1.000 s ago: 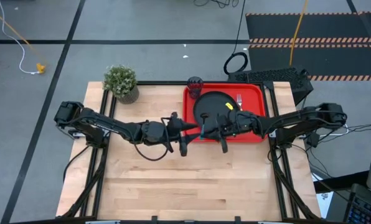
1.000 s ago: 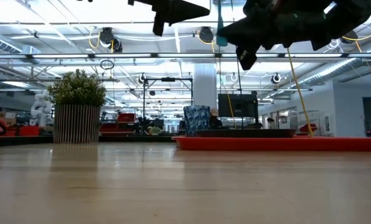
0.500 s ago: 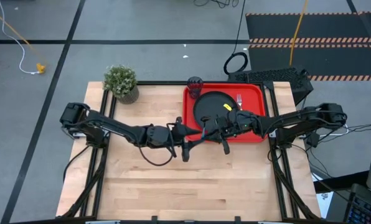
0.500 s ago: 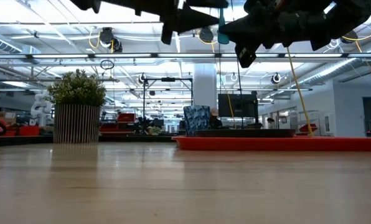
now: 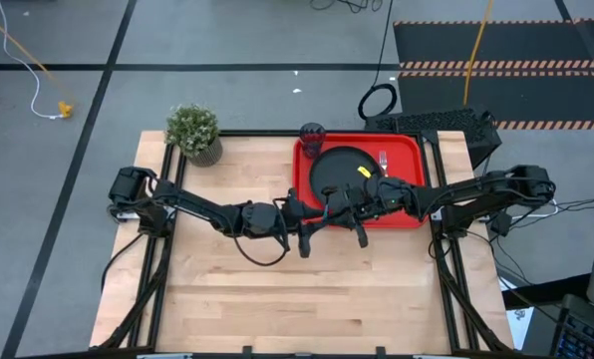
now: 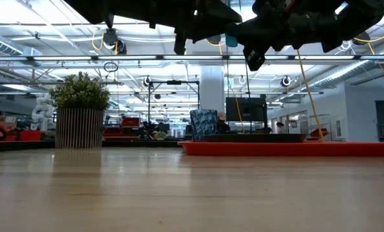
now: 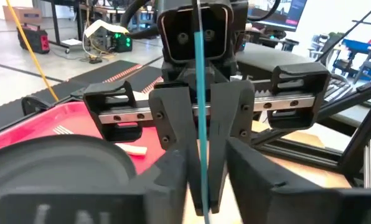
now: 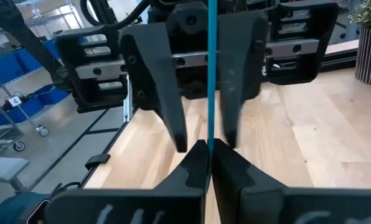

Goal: Pick and place plate/cup/fork/spoon on tray
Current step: Put the blue spoon on the serving tray to the right of the yellow fork

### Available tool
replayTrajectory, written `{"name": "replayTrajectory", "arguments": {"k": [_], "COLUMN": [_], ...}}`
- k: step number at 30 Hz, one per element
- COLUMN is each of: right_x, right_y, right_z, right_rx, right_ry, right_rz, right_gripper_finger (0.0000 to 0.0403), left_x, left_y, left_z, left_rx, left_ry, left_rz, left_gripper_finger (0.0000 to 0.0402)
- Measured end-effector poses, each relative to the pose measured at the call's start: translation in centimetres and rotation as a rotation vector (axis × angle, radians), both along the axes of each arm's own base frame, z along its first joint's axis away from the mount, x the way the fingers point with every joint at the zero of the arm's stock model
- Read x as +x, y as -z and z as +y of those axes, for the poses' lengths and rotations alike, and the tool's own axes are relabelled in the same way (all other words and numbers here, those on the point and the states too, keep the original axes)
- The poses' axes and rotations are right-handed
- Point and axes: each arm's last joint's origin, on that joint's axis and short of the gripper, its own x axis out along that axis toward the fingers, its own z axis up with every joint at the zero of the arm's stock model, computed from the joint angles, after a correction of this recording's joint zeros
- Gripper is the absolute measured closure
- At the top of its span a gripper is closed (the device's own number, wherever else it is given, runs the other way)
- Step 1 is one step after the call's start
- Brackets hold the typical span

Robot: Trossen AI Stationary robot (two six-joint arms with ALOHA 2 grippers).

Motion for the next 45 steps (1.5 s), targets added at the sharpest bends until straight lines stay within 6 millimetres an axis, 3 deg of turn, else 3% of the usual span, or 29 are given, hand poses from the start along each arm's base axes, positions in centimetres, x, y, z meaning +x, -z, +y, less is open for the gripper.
{"name": "replayTrajectory", "arguments": {"k": [4, 6, 13, 25, 31, 35, 45], "right_x": [0.0, 0.0, 0.0, -1.4, -1.6, -1.3, 0.3], "right_y": [0.0, 0.0, 0.0, -1.5, -2.5, -3.0, -1.0], "right_z": [0.0, 0.0, 0.0, -0.3, 1.1, 1.6, 1.5], "right_rx": [-0.002, -0.006, 0.026, 0.03, -0.097, -0.09, -0.181], "right_ry": [-0.004, -0.006, 0.021, 0.448, 0.623, 0.726, 0.754], "right_rz": [-0.003, -0.004, 0.004, 0.005, -0.097, -0.192, -0.128], "right_gripper_finger": [0.0403, 0.0403, 0.0382, 0.03, 0.0281, 0.027, 0.0261], "left_x": [0.0, 0.0, 0.0, -0.8, -0.7, -0.3, 1.2], "left_y": [-0.1, -0.1, -0.2, -0.8, 0.2, 1.2, 3.2], "left_z": [0.0, 0.0, 0.0, 1.1, 1.3, 1.3, 0.7], "left_rx": [-0.003, -0.009, -0.011, 0.046, 0.045, 0.046, 0.061], "left_ry": [0.004, 0.006, -0.007, -0.402, -0.492, -0.509, -0.558], "left_rz": [-0.012, -0.015, -0.02, -0.001, 0.04, 0.057, 0.051], "left_gripper_finger": [0.0374, 0.039, 0.0394, 0.0396, 0.0396, 0.0396, 0.0396]}}
